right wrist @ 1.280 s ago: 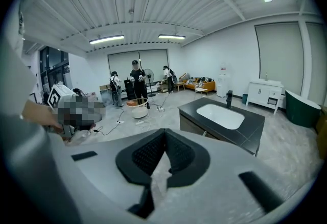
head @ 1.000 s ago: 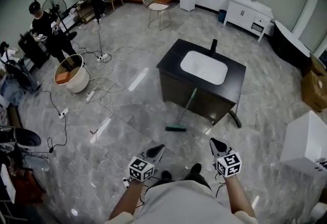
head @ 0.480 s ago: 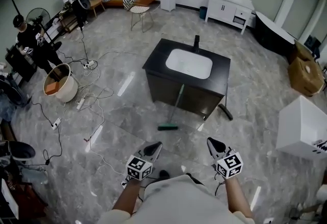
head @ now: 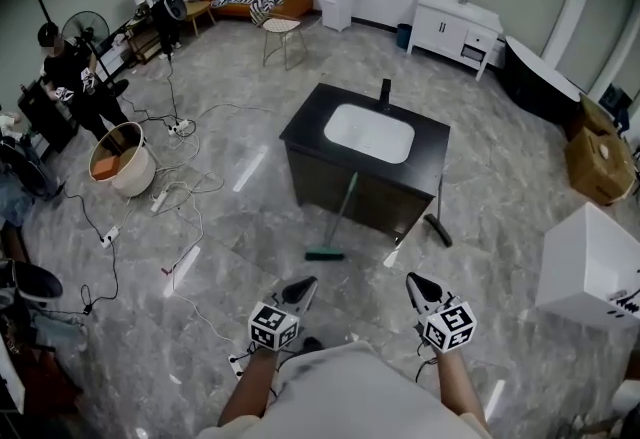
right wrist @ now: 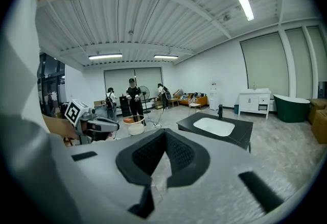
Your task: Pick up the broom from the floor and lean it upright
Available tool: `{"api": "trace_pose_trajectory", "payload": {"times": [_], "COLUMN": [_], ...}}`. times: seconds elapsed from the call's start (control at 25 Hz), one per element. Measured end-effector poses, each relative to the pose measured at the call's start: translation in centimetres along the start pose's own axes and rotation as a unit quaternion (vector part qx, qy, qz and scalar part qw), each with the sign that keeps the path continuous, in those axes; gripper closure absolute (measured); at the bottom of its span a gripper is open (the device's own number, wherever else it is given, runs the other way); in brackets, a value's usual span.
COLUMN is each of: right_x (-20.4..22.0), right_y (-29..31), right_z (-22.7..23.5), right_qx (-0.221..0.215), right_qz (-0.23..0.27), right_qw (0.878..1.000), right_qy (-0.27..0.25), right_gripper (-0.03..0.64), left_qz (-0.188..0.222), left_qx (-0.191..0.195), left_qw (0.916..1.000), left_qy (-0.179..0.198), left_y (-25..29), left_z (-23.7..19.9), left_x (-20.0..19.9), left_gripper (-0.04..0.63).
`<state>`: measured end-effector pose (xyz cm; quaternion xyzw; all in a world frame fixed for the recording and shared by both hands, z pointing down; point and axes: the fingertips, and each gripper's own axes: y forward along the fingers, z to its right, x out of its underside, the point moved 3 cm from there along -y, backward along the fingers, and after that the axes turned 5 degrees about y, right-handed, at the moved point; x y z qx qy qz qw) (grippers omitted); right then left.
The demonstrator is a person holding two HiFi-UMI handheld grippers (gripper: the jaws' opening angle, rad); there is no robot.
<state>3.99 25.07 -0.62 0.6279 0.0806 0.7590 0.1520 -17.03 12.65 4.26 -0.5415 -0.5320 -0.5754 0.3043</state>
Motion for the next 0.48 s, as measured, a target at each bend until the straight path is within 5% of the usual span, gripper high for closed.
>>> {"api": "trace_pose_trajectory", "payload": {"times": [0.48], "right_x": [0.7], "right_y": [-0.17], "right_z": [-0.06], "right_qx": [-0.006], "right_qz": [0.0], "right_qw": [1.0], "right_qy": [-0.001], "right_gripper": [0.617], "left_qz": [-0.004], "left_qx": [-0.003], "left_qw": [1.0], "left_qy": [0.003], "left_y": [-0.57], "left_z": [0.48], "left_x": [-0.05], "left_gripper": [0.583]}}
